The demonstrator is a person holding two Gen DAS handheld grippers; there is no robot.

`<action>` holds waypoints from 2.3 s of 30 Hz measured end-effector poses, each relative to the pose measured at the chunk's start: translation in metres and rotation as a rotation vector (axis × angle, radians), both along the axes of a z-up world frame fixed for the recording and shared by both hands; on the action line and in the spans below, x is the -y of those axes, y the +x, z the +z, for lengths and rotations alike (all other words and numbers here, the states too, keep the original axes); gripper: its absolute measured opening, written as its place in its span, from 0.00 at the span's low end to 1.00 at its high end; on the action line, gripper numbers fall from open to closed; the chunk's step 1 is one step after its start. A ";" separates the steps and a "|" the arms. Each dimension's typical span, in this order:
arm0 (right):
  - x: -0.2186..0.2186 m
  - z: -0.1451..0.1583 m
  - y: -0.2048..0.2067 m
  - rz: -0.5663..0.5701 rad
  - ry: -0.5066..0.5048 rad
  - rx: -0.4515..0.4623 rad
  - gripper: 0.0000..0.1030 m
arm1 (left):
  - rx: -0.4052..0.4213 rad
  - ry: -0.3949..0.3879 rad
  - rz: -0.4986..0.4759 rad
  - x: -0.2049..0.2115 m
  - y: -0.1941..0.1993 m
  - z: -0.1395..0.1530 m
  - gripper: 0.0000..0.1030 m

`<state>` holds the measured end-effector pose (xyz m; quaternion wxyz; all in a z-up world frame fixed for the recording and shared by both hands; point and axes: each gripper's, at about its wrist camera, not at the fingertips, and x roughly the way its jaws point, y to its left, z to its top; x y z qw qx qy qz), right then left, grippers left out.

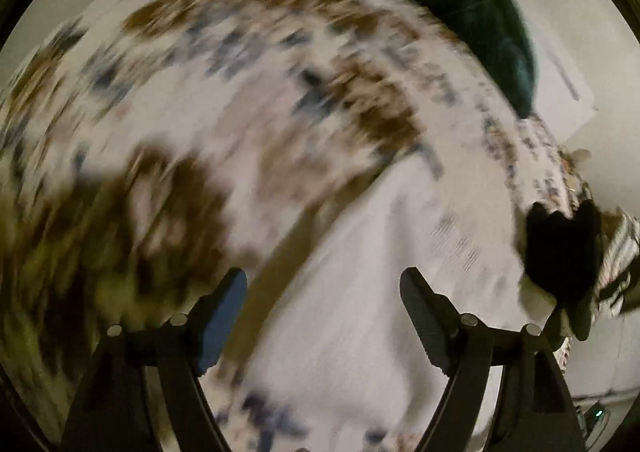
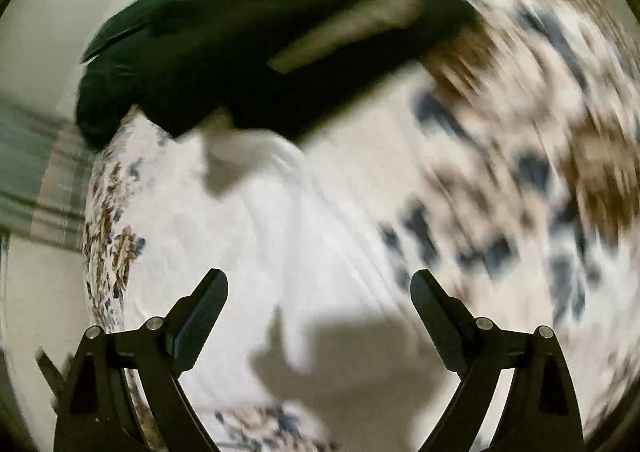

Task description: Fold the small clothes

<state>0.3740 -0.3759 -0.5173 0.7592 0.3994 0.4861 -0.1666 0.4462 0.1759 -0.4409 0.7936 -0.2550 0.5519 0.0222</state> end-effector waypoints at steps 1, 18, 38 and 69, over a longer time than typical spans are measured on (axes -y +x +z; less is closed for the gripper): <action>0.001 -0.010 -0.012 -0.022 0.042 -0.010 0.92 | -0.029 -0.035 0.024 -0.001 -0.014 -0.011 0.76; -0.010 -0.112 -0.049 -0.234 0.432 0.149 0.23 | 0.028 -0.147 0.268 0.022 -0.033 -0.065 0.22; 0.004 -0.055 -0.191 -0.071 0.188 -0.204 0.63 | -0.138 -0.050 -0.046 -0.003 -0.159 -0.011 0.51; -0.074 -0.008 0.090 0.428 -0.220 -0.042 0.04 | 0.158 0.295 -0.541 0.148 0.029 -0.017 0.03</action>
